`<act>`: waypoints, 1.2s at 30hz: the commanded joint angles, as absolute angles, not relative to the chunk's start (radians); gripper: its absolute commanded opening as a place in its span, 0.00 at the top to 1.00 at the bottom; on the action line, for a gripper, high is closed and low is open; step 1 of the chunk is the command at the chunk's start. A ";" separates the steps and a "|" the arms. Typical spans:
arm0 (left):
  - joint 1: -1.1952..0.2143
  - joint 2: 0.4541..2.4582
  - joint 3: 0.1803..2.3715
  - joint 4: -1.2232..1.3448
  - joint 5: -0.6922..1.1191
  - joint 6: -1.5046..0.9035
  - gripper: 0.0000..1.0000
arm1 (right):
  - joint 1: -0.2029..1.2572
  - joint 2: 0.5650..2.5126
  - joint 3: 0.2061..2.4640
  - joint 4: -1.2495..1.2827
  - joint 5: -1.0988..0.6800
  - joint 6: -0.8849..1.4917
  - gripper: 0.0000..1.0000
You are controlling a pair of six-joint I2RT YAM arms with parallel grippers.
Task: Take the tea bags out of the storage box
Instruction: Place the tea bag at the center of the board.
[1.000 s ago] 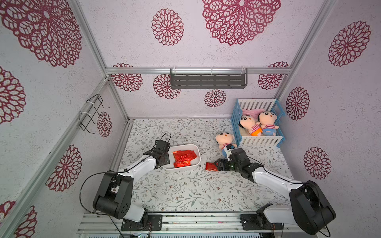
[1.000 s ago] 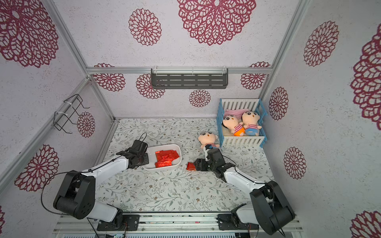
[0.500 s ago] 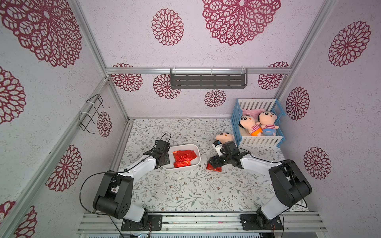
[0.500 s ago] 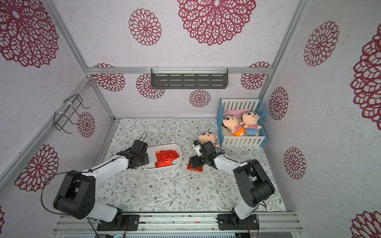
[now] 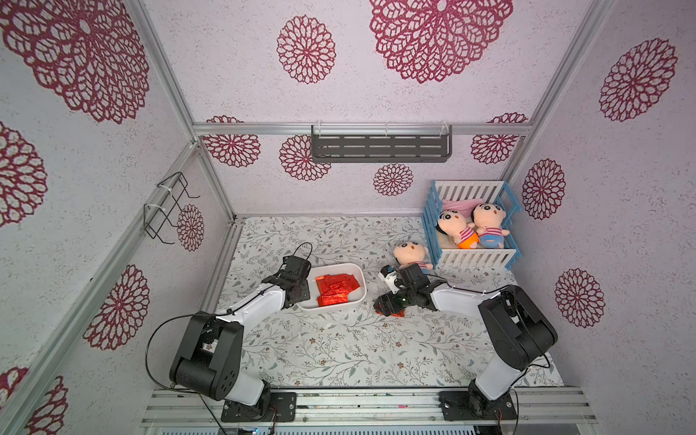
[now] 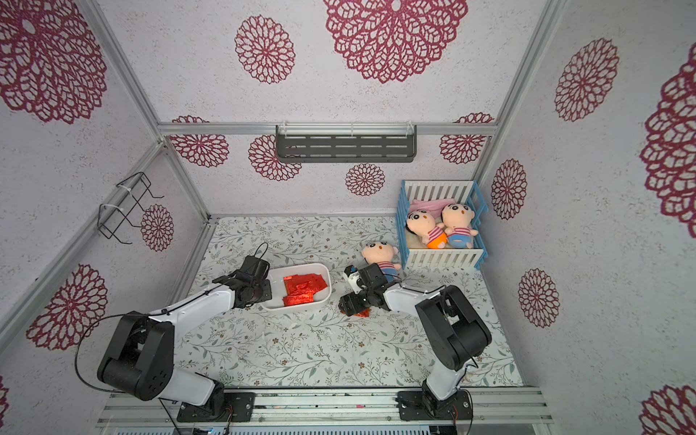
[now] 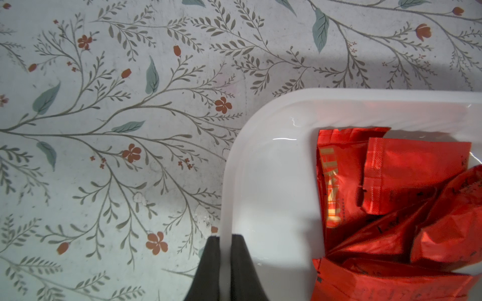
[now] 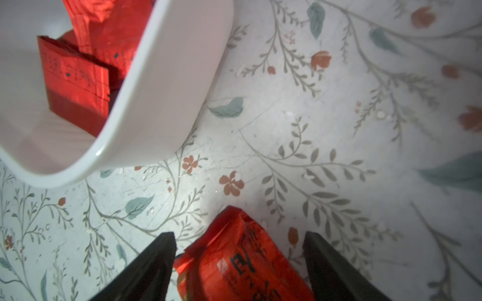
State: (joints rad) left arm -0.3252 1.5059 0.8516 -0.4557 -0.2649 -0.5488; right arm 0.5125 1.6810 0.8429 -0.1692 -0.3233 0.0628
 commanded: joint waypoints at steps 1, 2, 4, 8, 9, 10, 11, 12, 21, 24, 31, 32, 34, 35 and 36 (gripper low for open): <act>-0.313 1.537 0.825 -0.492 -0.286 -0.547 1.00 | 0.532 1.611 0.811 -0.193 -0.260 0.133 0.15; -0.312 1.537 0.825 -0.491 -0.286 -0.547 1.00 | 0.537 1.600 0.800 -0.191 -0.249 0.144 0.15; -0.314 1.538 0.825 -0.491 -0.286 -0.547 1.00 | 0.553 1.586 0.786 -0.193 -0.232 0.160 0.15; -0.313 1.537 0.826 -0.491 -0.286 -0.546 1.00 | 0.589 1.574 0.781 -0.213 -0.179 0.193 0.14; -0.313 1.537 0.825 -0.491 -0.287 -0.546 1.00 | 0.595 1.569 0.778 -0.212 -0.170 0.197 0.13; -0.314 1.536 0.824 -0.491 -0.287 -0.547 1.00 | 0.600 1.562 0.776 -0.208 -0.161 0.202 0.12; -0.314 1.537 0.825 -0.491 -0.287 -0.546 1.00 | 0.601 1.555 0.772 -0.198 -0.162 0.207 0.12; -0.313 1.538 0.825 -0.491 -0.287 -0.546 1.00 | 0.601 1.544 0.768 -0.188 -0.163 0.213 0.11; -0.314 1.539 0.825 -0.491 -0.287 -0.546 1.00 | 0.604 1.536 0.818 -0.322 -0.188 0.141 0.01; -0.313 1.542 0.827 -0.492 -0.288 -0.547 1.00 | 0.619 1.542 0.808 -0.345 -0.147 0.129 0.03; -0.313 1.549 0.831 -0.494 -0.285 -0.546 1.00 | 0.661 1.580 0.820 -0.373 -0.089 0.108 0.03; -0.313 1.551 0.831 -0.495 -0.285 -0.545 1.00 | 0.669 1.584 0.821 -0.374 -0.082 0.107 0.03; -0.314 1.553 0.833 -0.495 -0.286 -0.545 1.00 | 0.688 1.591 0.822 -0.371 -0.077 0.107 0.04; -0.314 1.552 0.833 -0.495 -0.287 -0.545 1.00 | 0.695 1.595 0.823 -0.373 -0.077 0.108 0.04; -0.314 1.552 0.833 -0.496 -0.286 -0.544 1.00 | 0.704 1.598 0.824 -0.377 -0.070 0.113 0.06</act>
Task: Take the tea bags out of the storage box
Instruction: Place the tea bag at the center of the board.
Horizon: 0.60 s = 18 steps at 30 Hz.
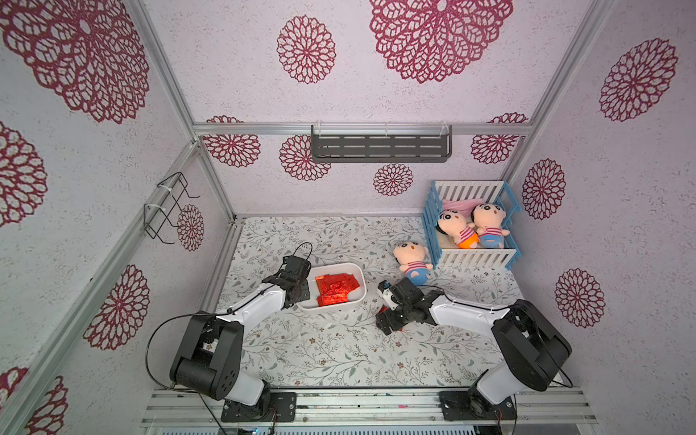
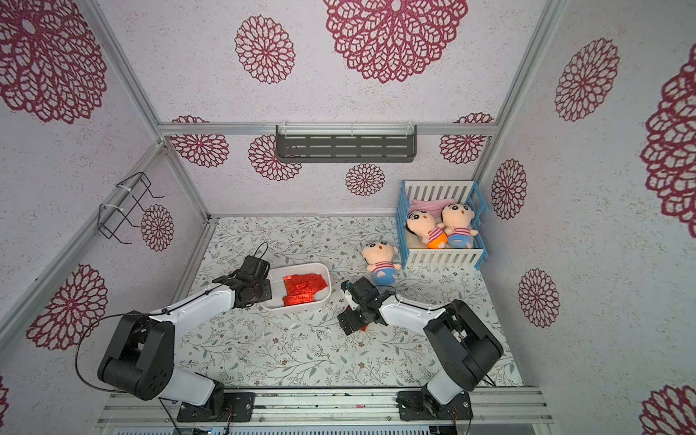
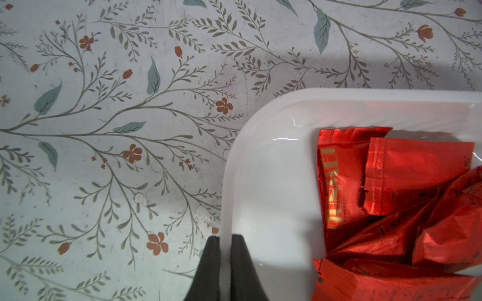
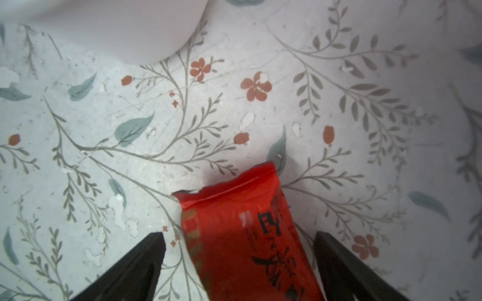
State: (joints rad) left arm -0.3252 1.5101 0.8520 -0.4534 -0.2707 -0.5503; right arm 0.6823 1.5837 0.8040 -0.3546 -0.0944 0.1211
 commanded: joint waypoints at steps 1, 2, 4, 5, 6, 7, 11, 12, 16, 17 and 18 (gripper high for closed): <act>-0.314 1.552 0.832 -0.496 -0.286 -0.545 1.00 | 0.712 1.601 0.827 -0.379 -0.058 0.121 0.07; -0.313 1.552 0.833 -0.495 -0.286 -0.545 1.00 | 0.717 1.601 0.827 -0.376 -0.046 0.132 0.08; -0.314 1.555 0.834 -0.495 -0.285 -0.545 1.00 | 0.727 1.604 0.831 -0.358 -0.020 0.168 0.12; -0.313 1.555 0.834 -0.496 -0.285 -0.545 1.00 | 0.731 1.607 0.839 -0.356 -0.009 0.183 0.14; -0.313 1.556 0.835 -0.497 -0.286 -0.545 1.00 | 0.738 1.612 0.844 -0.354 0.008 0.199 0.16; -0.313 1.556 0.836 -0.497 -0.286 -0.545 1.00 | 0.746 1.618 0.850 -0.354 0.032 0.222 0.17; -0.313 1.555 0.834 -0.497 -0.287 -0.545 1.00 | 0.770 1.658 0.883 -0.362 0.124 0.311 0.23; -0.314 1.554 0.834 -0.496 -0.288 -0.546 1.00 | 0.776 1.666 0.889 -0.357 0.131 0.333 0.24; -0.313 1.555 0.836 -0.500 -0.293 -0.549 1.00 | 0.777 1.673 0.892 -0.318 0.147 0.436 0.30; -0.314 1.555 0.836 -0.500 -0.293 -0.548 1.00 | 0.776 1.674 0.893 -0.312 0.153 0.458 0.33; -0.314 1.557 0.836 -0.500 -0.292 -0.549 1.00 | 0.776 1.675 0.894 -0.310 0.156 0.479 0.36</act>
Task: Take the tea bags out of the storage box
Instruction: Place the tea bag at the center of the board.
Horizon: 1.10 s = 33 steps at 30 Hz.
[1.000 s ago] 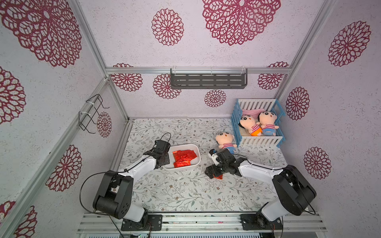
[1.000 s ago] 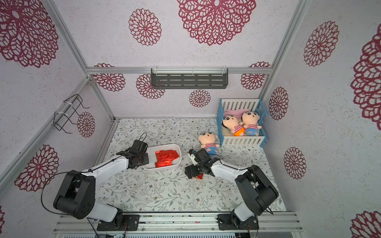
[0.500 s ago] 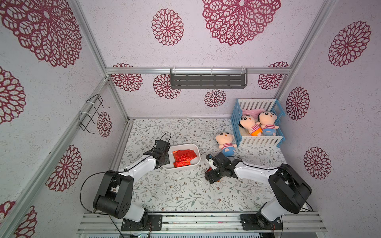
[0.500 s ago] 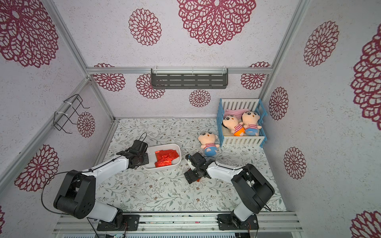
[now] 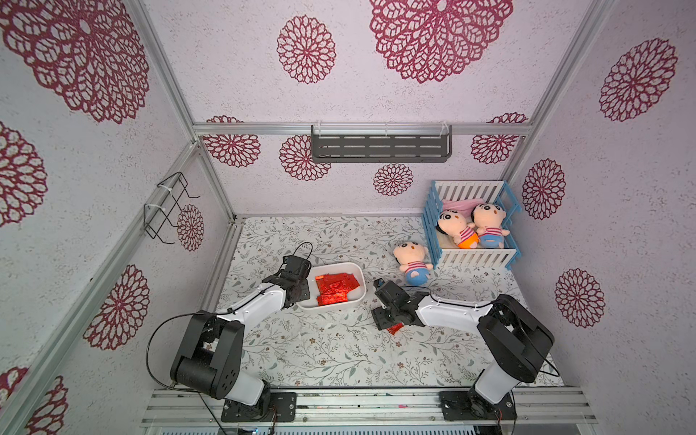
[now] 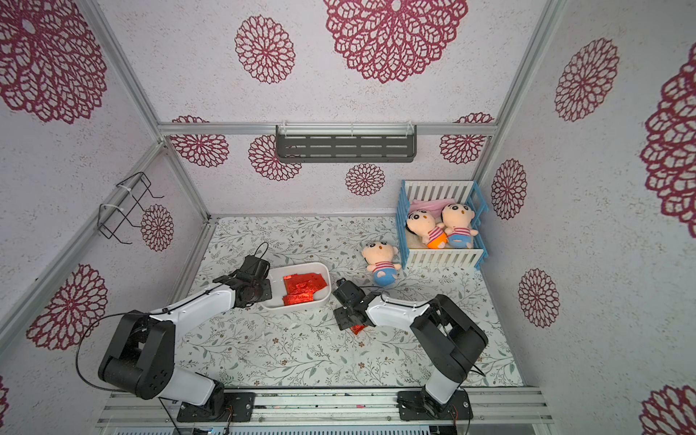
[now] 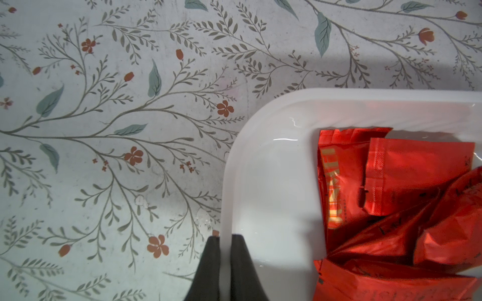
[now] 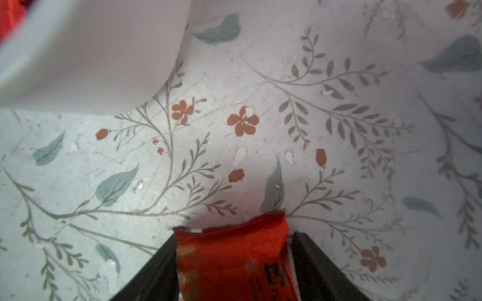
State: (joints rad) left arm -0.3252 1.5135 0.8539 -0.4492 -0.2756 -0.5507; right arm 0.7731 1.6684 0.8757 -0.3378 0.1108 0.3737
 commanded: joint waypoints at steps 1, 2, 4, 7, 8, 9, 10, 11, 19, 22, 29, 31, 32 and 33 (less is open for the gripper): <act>-0.313 1.558 0.836 -0.501 -0.292 -0.548 1.00 | 0.776 1.675 0.894 -0.306 0.158 0.492 0.38; -0.314 1.560 0.838 -0.500 -0.293 -0.549 1.00 | 0.776 1.672 0.894 -0.302 0.165 0.500 0.39; -0.315 1.562 0.839 -0.500 -0.291 -0.546 1.00 | 0.775 1.666 0.892 -0.303 0.187 0.517 0.43; -0.315 1.562 0.839 -0.500 -0.291 -0.546 1.00 | 0.763 1.663 0.894 -0.309 0.210 0.533 0.47; -0.317 1.562 0.839 -0.500 -0.291 -0.547 1.00 | 0.755 1.662 0.893 -0.310 0.213 0.537 0.47; -0.318 1.563 0.839 -0.501 -0.290 -0.545 1.00 | 0.745 1.664 0.893 -0.311 0.215 0.543 0.48; -0.318 1.563 0.840 -0.500 -0.290 -0.546 1.00 | 0.735 1.664 0.892 -0.313 0.218 0.547 0.48; -0.317 1.565 0.841 -0.502 -0.291 -0.546 1.00 | 0.724 1.663 0.891 -0.311 0.223 0.553 0.48; -0.319 1.571 0.844 -0.505 -0.292 -0.546 1.00 | 0.653 1.664 0.895 -0.272 0.198 0.613 0.47; -0.319 1.570 0.844 -0.505 -0.293 -0.547 1.00 | 0.636 1.690 0.908 -0.273 0.202 0.639 0.46; -0.320 1.569 0.844 -0.505 -0.292 -0.546 1.00 | 0.620 1.749 0.936 -0.261 0.174 0.701 0.43; -0.319 1.567 0.842 -0.505 -0.293 -0.546 1.00 | 0.620 1.745 0.936 -0.259 0.176 0.704 0.41; -0.320 1.566 0.842 -0.505 -0.293 -0.548 1.00 | 0.620 1.743 0.936 -0.261 0.175 0.701 0.39; -0.319 1.565 0.841 -0.504 -0.293 -0.546 1.00 | 0.620 1.741 0.937 -0.265 0.173 0.700 0.38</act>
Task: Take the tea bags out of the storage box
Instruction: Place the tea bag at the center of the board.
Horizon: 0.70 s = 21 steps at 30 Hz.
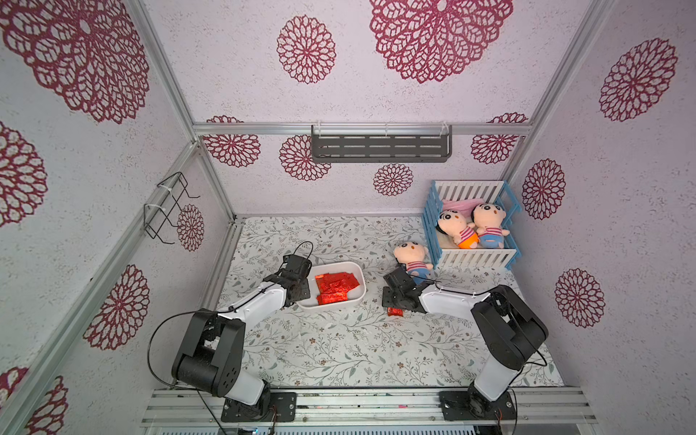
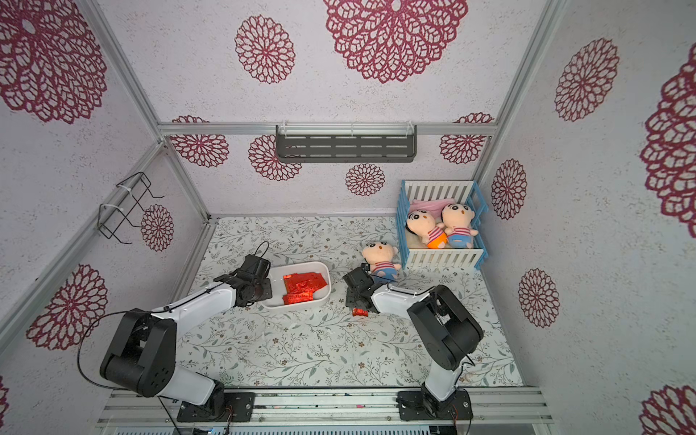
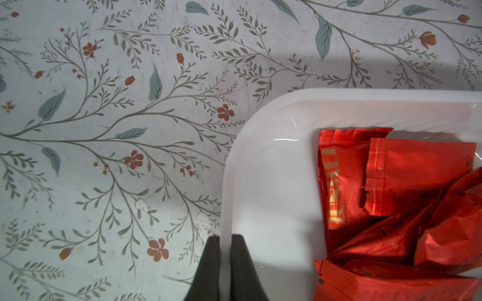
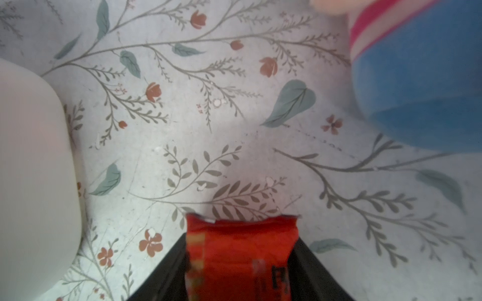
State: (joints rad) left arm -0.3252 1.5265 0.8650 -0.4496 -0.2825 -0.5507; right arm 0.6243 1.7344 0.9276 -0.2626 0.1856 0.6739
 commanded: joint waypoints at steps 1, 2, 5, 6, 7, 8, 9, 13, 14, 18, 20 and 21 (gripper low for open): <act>-0.320 1.563 0.841 -0.503 -0.293 -0.546 1.00 | 0.620 1.739 0.938 -0.269 0.173 0.700 0.36; -0.320 1.563 0.841 -0.503 -0.295 -0.547 1.00 | 0.621 1.735 0.939 -0.273 0.172 0.698 0.34; -0.319 1.562 0.840 -0.503 -0.295 -0.547 1.00 | 0.623 1.722 0.939 -0.281 0.175 0.694 0.30; -0.319 1.562 0.839 -0.502 -0.295 -0.547 1.00 | 0.623 1.718 0.940 -0.283 0.173 0.691 0.29; -0.319 1.562 0.840 -0.503 -0.295 -0.546 1.00 | 0.624 1.716 0.944 -0.289 0.174 0.689 0.29; -0.320 1.562 0.838 -0.503 -0.296 -0.547 1.00 | 0.625 1.711 0.946 -0.296 0.174 0.685 0.29; -0.319 1.562 0.839 -0.502 -0.295 -0.547 1.00 | 0.627 1.704 0.951 -0.304 0.179 0.681 0.28; -0.319 1.560 0.839 -0.504 -0.295 -0.547 1.00 | 0.628 1.650 0.973 -0.354 0.209 0.657 0.22; -0.320 1.559 0.839 -0.503 -0.296 -0.546 1.00 | 0.629 1.629 0.978 -0.373 0.217 0.645 0.20; -0.319 1.560 0.839 -0.503 -0.299 -0.549 1.00 | 0.634 1.513 0.998 -0.384 0.210 0.584 0.18; -0.320 1.559 0.839 -0.503 -0.299 -0.548 1.00 | 0.644 1.480 1.021 -0.350 0.126 0.542 0.21; -0.320 1.557 0.838 -0.503 -0.299 -0.548 1.00 | 0.656 1.476 1.036 -0.320 0.067 0.525 0.23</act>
